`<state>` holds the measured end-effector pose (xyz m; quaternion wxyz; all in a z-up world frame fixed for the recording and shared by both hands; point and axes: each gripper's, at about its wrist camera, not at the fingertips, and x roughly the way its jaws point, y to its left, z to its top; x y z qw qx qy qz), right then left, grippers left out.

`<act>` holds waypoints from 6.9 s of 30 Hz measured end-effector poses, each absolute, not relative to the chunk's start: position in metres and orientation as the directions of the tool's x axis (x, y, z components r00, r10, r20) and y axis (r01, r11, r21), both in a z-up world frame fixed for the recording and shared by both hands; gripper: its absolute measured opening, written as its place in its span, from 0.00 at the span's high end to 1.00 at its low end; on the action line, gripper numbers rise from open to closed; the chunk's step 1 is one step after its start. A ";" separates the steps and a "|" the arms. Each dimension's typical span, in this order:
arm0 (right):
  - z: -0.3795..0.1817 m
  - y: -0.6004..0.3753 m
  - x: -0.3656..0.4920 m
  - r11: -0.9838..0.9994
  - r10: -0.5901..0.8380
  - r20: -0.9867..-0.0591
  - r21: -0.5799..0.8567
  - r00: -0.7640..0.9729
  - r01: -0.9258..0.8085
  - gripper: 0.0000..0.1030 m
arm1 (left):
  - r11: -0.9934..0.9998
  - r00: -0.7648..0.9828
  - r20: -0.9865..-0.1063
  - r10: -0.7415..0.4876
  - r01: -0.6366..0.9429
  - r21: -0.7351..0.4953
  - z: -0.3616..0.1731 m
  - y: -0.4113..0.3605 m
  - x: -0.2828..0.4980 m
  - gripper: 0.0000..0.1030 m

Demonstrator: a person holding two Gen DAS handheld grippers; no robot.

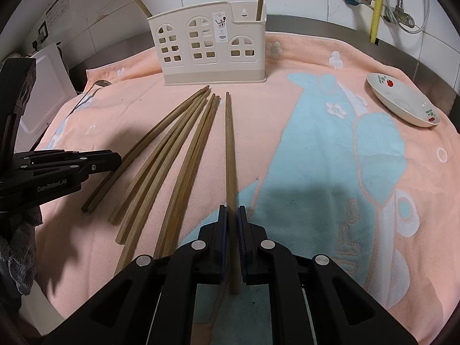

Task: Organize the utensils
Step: 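Lift the chopstick with the right tool and lower it into the caddy, then open the right tool to release the chopstick while the left tool releases its own, then close the right tool on a wooden chopstick while the left tool grasps another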

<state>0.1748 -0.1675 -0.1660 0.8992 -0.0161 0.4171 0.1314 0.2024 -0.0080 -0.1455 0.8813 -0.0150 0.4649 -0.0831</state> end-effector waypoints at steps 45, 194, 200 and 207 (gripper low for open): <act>-0.169 -0.166 0.172 0.963 0.225 -0.740 0.071 0.633 -0.260 0.93 | 0.983 0.539 -0.823 -0.181 0.122 -0.136 -0.152 -0.008 0.199 0.94; -0.161 -0.136 0.175 0.957 0.242 -0.753 0.082 0.612 -0.278 0.84 | 0.986 0.730 -0.675 -0.110 -0.004 -0.165 -0.083 0.071 0.144 0.36; -0.161 -0.134 0.175 0.958 0.232 -0.755 0.066 0.613 -0.281 0.85 | 0.985 0.722 -0.682 -0.115 -0.006 -0.172 -0.086 0.071 0.145 0.36; -0.163 -0.135 0.177 0.958 0.233 -0.754 0.068 0.614 -0.279 0.86 | 0.985 0.717 -0.686 -0.124 0.005 -0.173 -0.088 0.069 0.144 0.36</act>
